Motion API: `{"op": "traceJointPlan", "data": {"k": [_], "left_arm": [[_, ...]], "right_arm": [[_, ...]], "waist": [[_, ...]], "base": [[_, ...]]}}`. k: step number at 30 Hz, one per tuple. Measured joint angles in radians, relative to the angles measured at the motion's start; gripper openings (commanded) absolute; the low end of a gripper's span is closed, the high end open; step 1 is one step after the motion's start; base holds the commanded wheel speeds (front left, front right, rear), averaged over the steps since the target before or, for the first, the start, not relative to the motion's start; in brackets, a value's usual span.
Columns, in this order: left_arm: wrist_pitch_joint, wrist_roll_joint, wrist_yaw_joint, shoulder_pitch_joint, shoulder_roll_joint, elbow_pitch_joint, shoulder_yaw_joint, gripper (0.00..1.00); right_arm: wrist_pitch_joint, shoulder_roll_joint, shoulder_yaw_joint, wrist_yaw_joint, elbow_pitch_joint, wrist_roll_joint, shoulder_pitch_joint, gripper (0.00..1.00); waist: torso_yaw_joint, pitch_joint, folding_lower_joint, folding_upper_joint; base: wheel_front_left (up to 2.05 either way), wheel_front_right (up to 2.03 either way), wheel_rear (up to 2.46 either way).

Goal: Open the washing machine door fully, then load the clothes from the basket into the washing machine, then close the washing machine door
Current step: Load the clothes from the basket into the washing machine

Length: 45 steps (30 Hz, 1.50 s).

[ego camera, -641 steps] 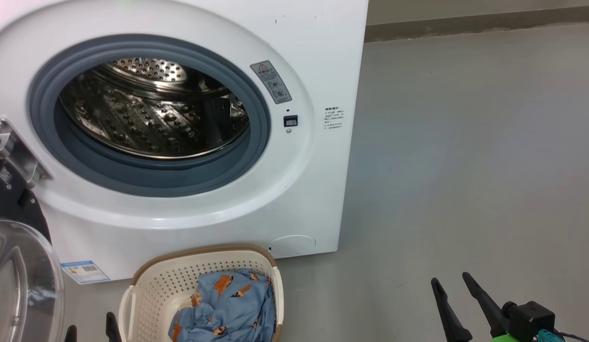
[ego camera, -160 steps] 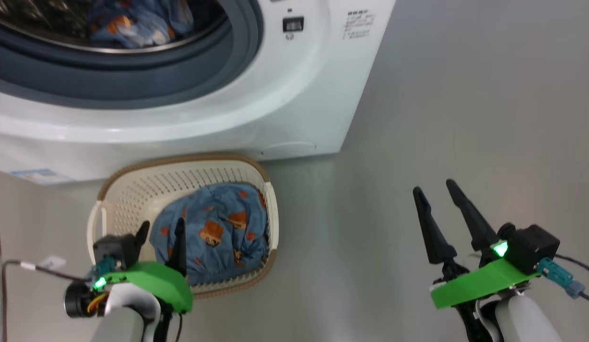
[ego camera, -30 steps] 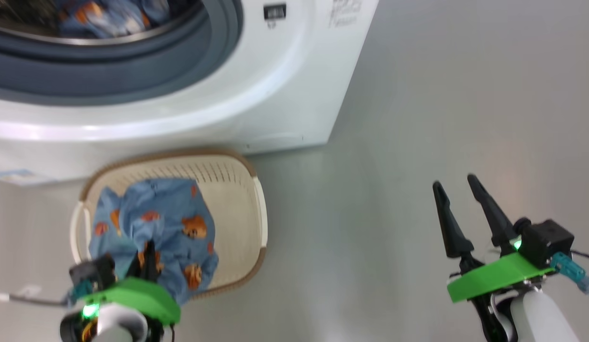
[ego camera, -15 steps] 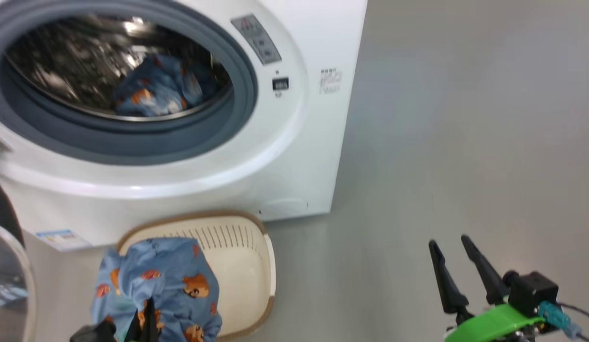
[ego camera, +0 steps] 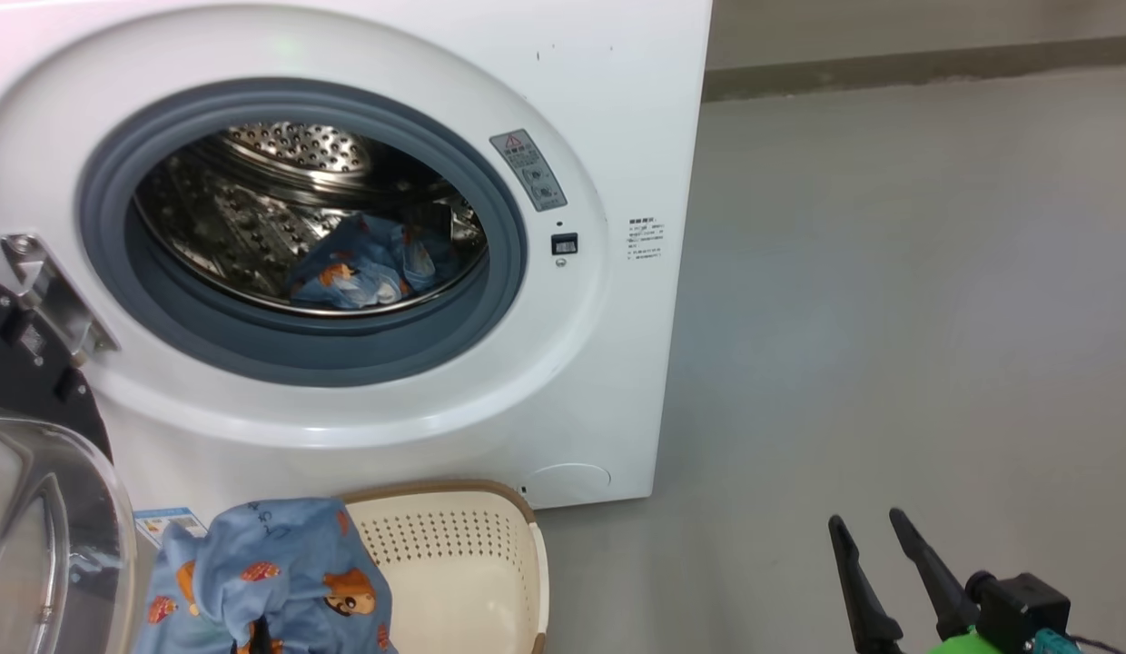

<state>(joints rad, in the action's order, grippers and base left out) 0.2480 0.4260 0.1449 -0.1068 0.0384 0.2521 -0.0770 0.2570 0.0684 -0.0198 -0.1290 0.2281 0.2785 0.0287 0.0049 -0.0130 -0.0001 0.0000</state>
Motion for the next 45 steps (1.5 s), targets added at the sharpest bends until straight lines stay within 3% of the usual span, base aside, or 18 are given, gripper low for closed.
{"op": "traceJointPlan", "data": {"k": [17,45], "left_arm": [[0.0,-0.024,-0.013,-0.062,0.002,-0.126,-0.002,0.0],[0.0,-0.026,-0.019,-0.072,0.003,-0.143,-0.012,0.0]], "right_arm": [[0.0,0.0,-0.018,0.0,0.001,0.0,0.036,1.0],[0.0,-0.008,-0.018,0.0,-0.003,0.0,0.037,1.0]], "waist": [[-0.006,-0.058,0.0,0.0],[-0.021,-0.029,0.0001,0.0]], "base": [[0.0,0.0,0.0],[0.0,0.0,0.0]]}}
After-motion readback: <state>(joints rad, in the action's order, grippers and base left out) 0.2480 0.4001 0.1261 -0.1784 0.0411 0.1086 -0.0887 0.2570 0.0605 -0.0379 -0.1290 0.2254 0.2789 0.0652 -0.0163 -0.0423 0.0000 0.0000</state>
